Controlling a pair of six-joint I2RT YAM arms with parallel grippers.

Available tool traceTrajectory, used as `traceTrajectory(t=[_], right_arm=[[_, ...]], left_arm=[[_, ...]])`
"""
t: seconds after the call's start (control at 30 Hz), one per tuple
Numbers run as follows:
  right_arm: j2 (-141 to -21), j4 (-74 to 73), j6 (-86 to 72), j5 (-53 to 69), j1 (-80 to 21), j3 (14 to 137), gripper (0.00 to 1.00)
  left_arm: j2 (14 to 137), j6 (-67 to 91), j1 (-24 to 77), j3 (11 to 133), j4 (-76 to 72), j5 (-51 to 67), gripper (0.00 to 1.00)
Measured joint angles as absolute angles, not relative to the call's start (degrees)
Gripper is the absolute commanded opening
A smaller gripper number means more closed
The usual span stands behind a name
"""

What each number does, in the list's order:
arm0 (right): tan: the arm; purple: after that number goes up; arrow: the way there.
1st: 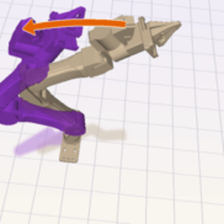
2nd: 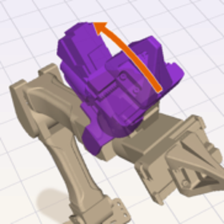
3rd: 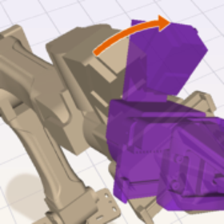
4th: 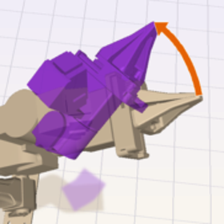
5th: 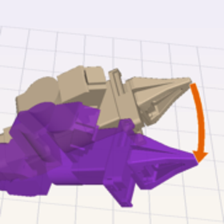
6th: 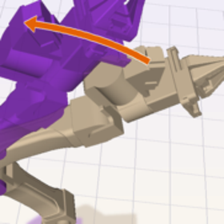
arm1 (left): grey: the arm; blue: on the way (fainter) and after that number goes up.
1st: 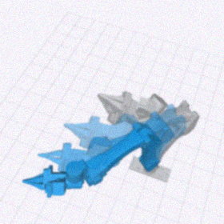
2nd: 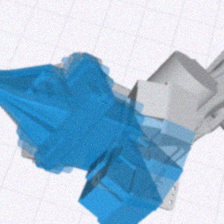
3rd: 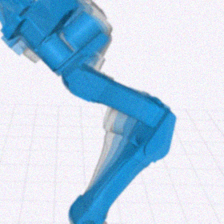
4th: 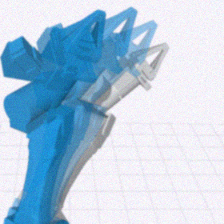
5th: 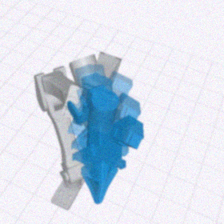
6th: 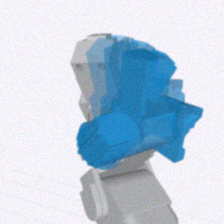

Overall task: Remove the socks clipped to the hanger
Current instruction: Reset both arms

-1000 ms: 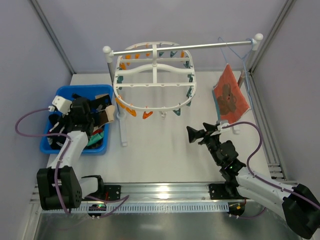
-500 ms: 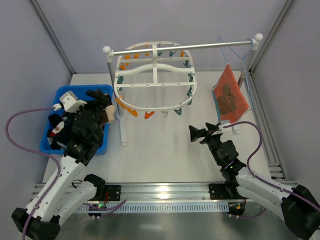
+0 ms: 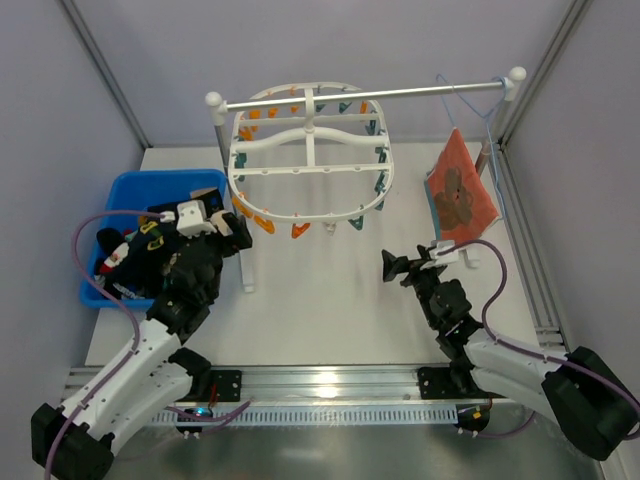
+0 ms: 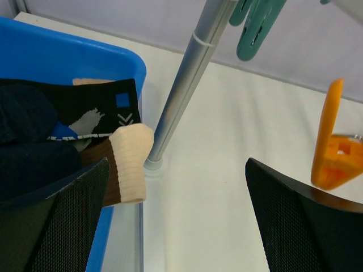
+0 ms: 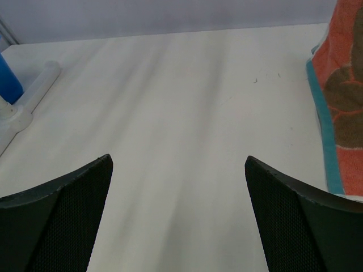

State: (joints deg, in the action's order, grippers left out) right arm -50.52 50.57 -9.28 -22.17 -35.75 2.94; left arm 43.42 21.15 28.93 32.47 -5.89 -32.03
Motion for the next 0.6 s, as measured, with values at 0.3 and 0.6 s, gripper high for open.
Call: traceTrajectory(t=[0.3,0.6], right_arm=[[-62.5,57.4,-7.6,-23.6,-35.6,2.9,0.98],[-63.4,59.9,-7.4,-24.3,-35.5,2.9,0.97]], left_arm=[[35.7,20.7,28.9,22.5,-8.2,-28.2,1.0],[35.0,21.8,28.9,21.3,-9.0,-27.2,1.0]])
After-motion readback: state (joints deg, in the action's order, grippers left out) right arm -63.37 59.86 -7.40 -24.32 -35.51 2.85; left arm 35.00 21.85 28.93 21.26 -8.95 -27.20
